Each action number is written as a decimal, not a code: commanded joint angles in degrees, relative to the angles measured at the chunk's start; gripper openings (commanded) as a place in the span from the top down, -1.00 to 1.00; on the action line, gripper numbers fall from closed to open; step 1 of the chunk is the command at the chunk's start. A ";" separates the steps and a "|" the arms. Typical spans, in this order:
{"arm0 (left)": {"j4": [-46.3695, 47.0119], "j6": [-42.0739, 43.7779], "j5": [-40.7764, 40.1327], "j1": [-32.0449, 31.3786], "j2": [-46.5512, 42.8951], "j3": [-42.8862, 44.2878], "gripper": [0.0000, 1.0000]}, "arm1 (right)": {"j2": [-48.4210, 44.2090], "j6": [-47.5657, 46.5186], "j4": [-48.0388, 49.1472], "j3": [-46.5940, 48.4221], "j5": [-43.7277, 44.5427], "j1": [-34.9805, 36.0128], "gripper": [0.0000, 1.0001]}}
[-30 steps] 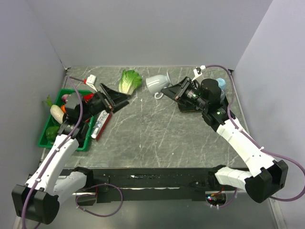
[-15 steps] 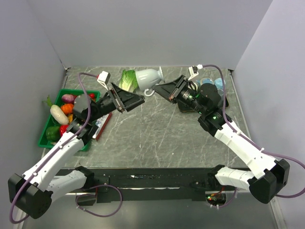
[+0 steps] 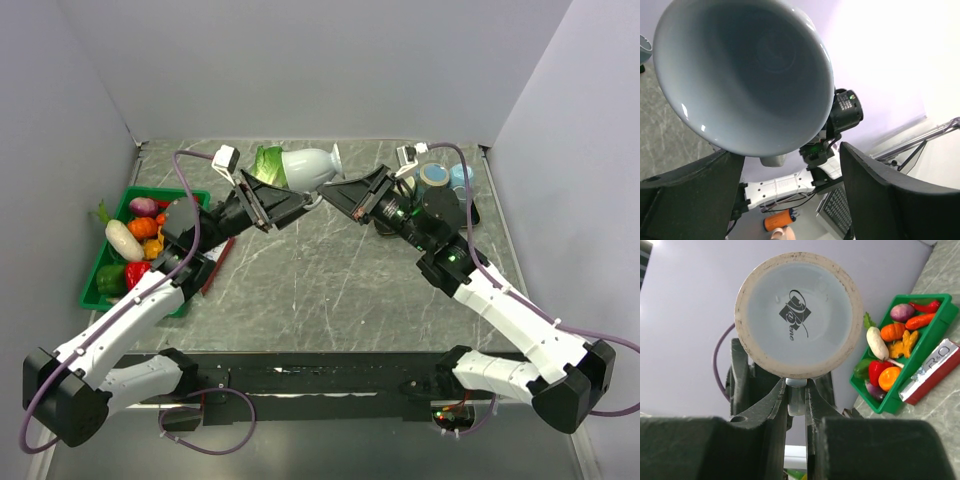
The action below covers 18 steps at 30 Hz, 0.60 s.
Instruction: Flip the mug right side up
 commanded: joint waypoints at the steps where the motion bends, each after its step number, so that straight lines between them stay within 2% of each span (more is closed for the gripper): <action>1: 5.33 -2.55 -2.55 -0.66 -1.23 0.21 -0.56 | -2.59 -2.40 6.83 0.41 2.28 1.42 1.00; 5: 4.36 -4.66 -2.37 -0.75 -0.79 1.00 -0.46 | -3.03 -4.17 7.00 -1.16 3.60 2.21 1.00; 9: 6.99 -10.36 -2.55 -1.01 -0.18 -0.14 -0.39 | -2.94 -4.87 7.70 -2.75 4.30 2.74 1.00; 13: 7.27 -12.05 -3.78 -1.45 0.09 -0.58 -0.20 | -2.41 -4.79 8.32 -3.63 5.09 3.44 1.00; 14: 6.92 -11.96 -4.13 -1.63 0.09 -0.49 -0.10 | -2.41 -4.61 8.75 -3.89 5.53 3.88 1.00; 18: 4.46 -10.29 -5.45 -2.50 0.26 0.65 0.04 | -2.15 -3.47 9.11 -4.86 7.03 4.58 1.00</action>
